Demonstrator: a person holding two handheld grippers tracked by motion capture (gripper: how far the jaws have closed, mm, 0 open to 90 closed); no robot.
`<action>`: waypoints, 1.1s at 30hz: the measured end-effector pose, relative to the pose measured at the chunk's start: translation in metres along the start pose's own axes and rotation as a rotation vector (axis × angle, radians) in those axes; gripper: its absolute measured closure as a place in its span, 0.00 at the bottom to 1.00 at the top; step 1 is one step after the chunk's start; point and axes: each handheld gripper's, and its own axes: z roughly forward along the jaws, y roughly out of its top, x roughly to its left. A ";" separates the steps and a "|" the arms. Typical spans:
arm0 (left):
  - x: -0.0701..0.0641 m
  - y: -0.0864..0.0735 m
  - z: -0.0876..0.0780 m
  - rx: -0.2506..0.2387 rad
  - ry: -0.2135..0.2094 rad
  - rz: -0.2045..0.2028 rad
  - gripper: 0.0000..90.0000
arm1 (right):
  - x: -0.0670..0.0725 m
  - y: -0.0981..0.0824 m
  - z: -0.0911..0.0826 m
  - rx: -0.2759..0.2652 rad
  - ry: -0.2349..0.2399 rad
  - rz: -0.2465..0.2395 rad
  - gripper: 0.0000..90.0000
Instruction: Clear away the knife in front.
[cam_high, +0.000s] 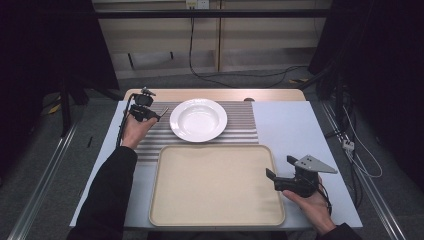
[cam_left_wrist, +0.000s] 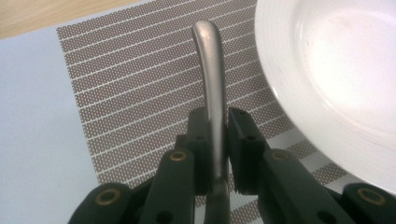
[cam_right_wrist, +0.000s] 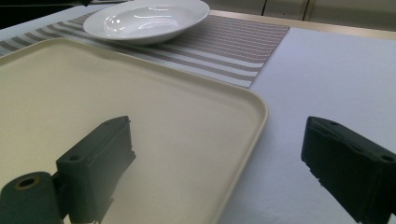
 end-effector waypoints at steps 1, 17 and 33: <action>0.000 -0.001 -0.001 -0.003 -0.002 0.004 0.89 | 0.000 0.000 0.000 0.000 -0.001 0.000 0.10; -0.014 -0.004 -0.025 -0.048 -0.010 0.056 0.89 | 0.000 0.000 0.000 -0.003 -0.002 -0.003 0.10; -0.054 -0.006 -0.054 -0.124 -0.027 0.160 0.89 | 0.000 0.000 0.000 -0.001 -0.002 -0.008 0.10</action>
